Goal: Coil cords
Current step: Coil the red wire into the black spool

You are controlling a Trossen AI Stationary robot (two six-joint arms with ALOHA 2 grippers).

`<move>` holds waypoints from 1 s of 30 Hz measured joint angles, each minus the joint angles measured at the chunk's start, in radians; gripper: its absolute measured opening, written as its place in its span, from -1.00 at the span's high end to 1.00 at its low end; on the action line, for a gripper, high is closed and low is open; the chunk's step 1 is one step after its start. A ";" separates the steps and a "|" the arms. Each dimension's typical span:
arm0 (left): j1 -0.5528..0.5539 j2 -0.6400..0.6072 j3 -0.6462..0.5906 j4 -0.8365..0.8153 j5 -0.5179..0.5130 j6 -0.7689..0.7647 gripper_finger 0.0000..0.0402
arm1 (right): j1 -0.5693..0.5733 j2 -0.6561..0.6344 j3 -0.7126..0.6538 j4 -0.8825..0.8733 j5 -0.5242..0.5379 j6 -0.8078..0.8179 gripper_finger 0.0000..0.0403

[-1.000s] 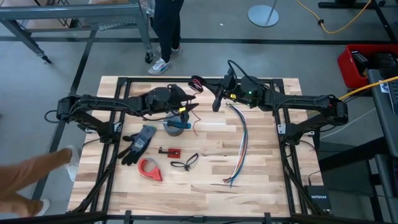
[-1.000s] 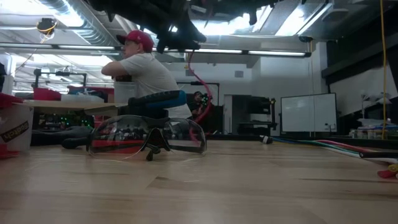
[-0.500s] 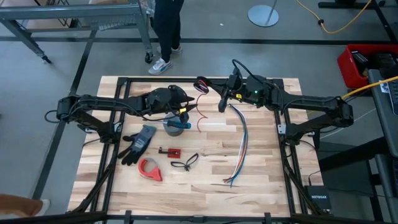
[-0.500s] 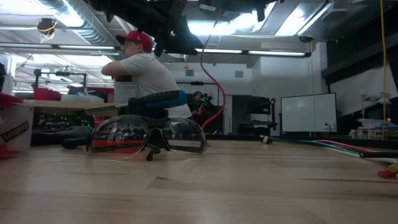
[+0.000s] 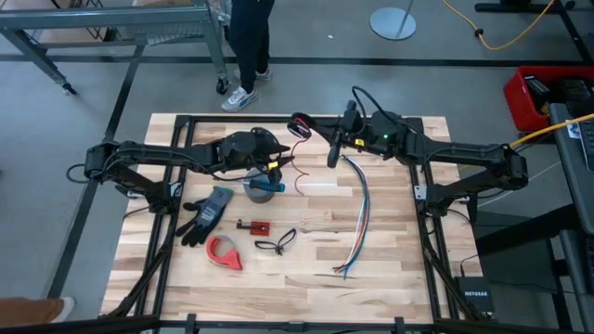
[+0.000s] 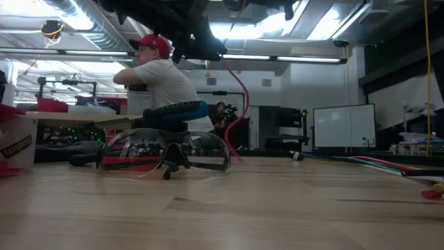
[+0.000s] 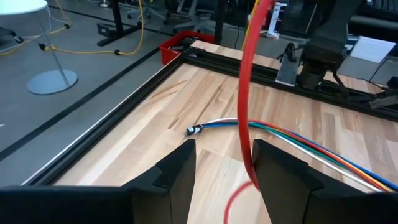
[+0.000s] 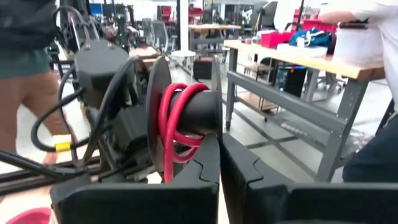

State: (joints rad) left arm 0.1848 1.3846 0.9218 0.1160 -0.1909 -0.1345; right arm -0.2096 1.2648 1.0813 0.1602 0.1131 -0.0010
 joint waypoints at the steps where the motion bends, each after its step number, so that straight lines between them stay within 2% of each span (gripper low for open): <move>1: -0.003 0.000 0.000 0.000 0.000 0.000 0.25 | 0.000 0.000 0.000 0.008 0.000 0.000 1.00; 6: -0.003 0.000 0.000 0.001 0.000 0.000 0.27 | 0.000 0.000 0.000 0.027 -0.014 0.000 1.00; 14: -0.004 0.000 0.000 0.047 0.000 -0.004 0.55 | 0.000 0.000 0.000 0.027 -0.020 0.022 1.00; 19: -0.006 0.000 0.000 0.050 0.001 -0.017 0.60 | 0.000 0.000 0.000 0.053 -0.020 0.022 1.00; 23: -0.014 0.000 0.000 0.049 0.005 0.010 0.51 | 0.000 0.000 0.000 0.082 -0.035 0.023 1.00; 30: -0.015 0.000 0.000 0.052 0.009 0.016 0.22 | 0.000 0.000 0.000 0.084 -0.037 0.022 1.00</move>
State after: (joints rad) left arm 0.1699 1.3846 0.9218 0.1677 -0.1818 -0.1188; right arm -0.2096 1.2652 1.0813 0.2440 0.0757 0.0207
